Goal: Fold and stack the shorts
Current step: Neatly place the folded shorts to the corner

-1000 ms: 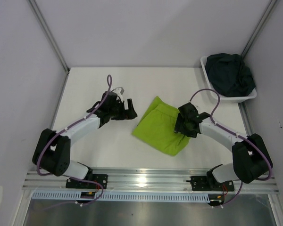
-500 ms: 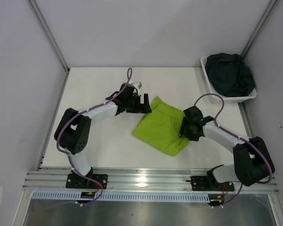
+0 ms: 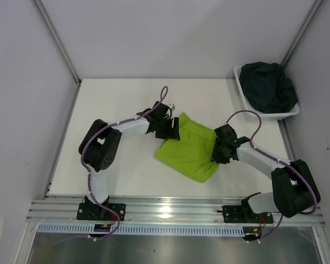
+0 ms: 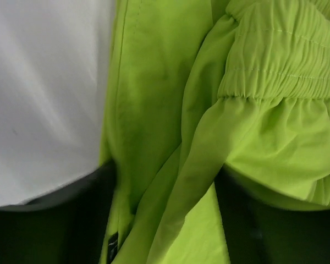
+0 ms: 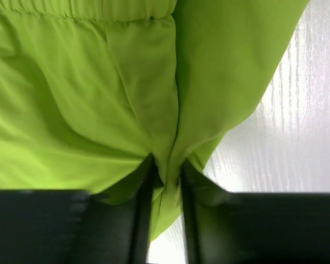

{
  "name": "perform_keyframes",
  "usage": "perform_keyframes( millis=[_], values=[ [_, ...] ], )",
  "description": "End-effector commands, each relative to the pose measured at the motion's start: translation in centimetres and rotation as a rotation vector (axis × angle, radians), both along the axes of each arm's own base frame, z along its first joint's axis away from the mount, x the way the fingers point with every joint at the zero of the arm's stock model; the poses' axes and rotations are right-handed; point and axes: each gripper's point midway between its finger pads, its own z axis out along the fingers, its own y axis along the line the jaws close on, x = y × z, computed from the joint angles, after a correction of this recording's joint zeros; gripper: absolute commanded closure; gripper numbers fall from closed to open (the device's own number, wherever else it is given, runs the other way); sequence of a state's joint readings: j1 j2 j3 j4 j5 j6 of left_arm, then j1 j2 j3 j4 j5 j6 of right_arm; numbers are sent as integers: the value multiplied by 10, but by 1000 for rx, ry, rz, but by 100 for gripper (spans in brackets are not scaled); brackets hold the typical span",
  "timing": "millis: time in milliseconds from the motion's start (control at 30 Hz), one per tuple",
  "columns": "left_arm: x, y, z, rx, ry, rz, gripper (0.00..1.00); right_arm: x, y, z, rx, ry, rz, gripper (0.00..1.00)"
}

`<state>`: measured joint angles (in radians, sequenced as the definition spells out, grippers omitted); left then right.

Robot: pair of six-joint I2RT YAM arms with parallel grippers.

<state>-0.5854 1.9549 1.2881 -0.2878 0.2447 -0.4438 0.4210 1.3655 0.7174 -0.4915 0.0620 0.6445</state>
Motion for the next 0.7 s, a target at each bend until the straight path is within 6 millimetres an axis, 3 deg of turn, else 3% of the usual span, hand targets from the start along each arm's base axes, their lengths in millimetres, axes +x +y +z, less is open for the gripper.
perform_keyframes(
  millis=[0,167,233,267,300,333,367,400,433,467,533,567,600,667],
  values=[
    [2,-6,-1,13,36,-1,39,11,4,9,13,-40,20,77],
    [-9,-12,-7,1,73,-13,70,15,12,11,-51,-47,74,98],
    [-13,-7,-8,12,82,-8,81,11,21,9,-52,-36,101,100],
    [-13,-3,-8,27,73,4,92,12,27,10,-41,-41,114,100],
    [-18,3,-11,43,76,15,96,11,32,10,-38,-39,123,100],
    [-22,12,-14,63,78,30,99,8,41,12,-31,-42,145,100],
    [-18,19,-2,72,35,56,100,9,50,15,-23,-55,158,100],
    [-31,35,-14,107,63,73,100,8,57,18,-18,-61,169,100],
    [-28,48,-12,110,55,104,100,1,72,19,-13,-62,210,100],
    [-24,53,5,76,12,122,100,2,85,25,7,-78,218,100],
    [-36,91,-9,89,51,187,100,-2,105,25,12,-79,250,100],
    [-34,101,6,68,11,213,100,-7,127,33,33,-96,287,100],
    [-40,122,0,84,22,261,100,-9,138,34,37,-98,307,100],
    [-50,148,12,98,-15,333,100,-21,168,26,45,-83,362,100]
  ],
)
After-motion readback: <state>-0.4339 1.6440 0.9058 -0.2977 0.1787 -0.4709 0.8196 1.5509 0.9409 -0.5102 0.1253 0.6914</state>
